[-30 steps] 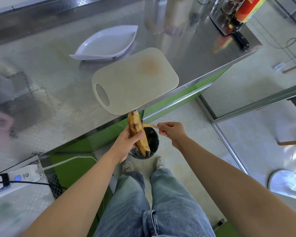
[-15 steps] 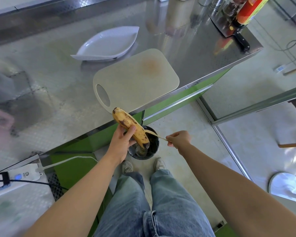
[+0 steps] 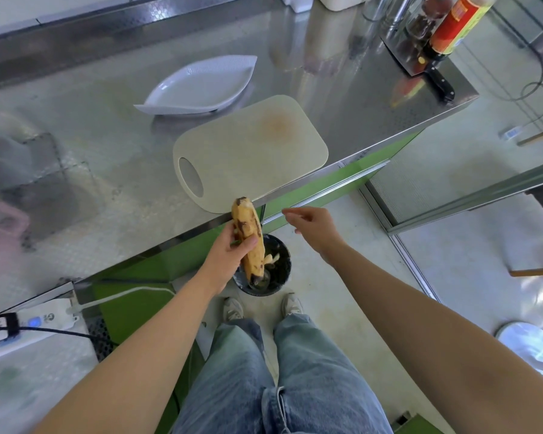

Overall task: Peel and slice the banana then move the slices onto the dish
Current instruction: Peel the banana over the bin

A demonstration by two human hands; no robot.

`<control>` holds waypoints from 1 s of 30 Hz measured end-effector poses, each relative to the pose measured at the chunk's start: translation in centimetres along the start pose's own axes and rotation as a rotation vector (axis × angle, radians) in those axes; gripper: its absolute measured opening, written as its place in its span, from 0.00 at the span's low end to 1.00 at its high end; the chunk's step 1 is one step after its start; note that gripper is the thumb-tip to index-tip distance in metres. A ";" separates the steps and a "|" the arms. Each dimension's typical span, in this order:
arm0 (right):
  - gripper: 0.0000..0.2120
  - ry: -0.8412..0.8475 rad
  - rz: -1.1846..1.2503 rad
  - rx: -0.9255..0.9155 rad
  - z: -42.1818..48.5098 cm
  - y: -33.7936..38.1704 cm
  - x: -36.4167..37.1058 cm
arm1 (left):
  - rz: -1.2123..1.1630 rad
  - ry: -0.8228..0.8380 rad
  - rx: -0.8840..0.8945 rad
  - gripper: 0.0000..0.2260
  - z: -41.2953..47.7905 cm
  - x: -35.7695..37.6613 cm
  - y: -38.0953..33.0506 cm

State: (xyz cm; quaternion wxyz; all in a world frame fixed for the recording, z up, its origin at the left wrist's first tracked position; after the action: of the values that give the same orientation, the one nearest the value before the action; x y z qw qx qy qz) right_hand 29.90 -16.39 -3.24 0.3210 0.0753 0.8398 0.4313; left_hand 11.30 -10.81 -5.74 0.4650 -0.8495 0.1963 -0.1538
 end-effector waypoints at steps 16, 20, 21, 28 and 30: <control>0.07 -0.034 0.094 -0.352 -0.8 5.8 -0.4 | 0.116 0.219 0.016 0.17 -0.9 2.4 -1.5; 0.11 -0.092 0.285 0.036 0.0 3.4 -0.2 | 0.052 0.183 0.038 0.17 -1.1 2.5 -1.9; 0.11 -0.110 0.333 0.142 0.3 2.3 -0.1 | 0.029 0.175 0.042 0.17 -1.2 2.5 -2.1; 0.16 -0.189 0.363 0.590 0.4 -5.8 -1.0 | -0.103 0.052 0.046 0.23 -1.1 1.5 -2.8; 0.18 -0.184 0.276 0.645 0.1 -7.8 -1.6 | -0.188 0.018 0.015 0.24 -0.8 1.2 -3.0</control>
State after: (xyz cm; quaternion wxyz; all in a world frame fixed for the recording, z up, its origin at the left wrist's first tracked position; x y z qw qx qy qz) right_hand 32.40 -21.83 -8.56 0.2939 0.3238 0.8821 0.1749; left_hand 12.57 -10.53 -2.65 0.4529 -0.8593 0.1188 -0.2059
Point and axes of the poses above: each hand's wrist, its own z-axis towards the middle knuckle, its own x-axis out of the palm, y = z × x, the point moved 5 cm from there along z, towards the middle knuckle, and after that the axes turned 9 degrees about -y, right-handed, at the moved point
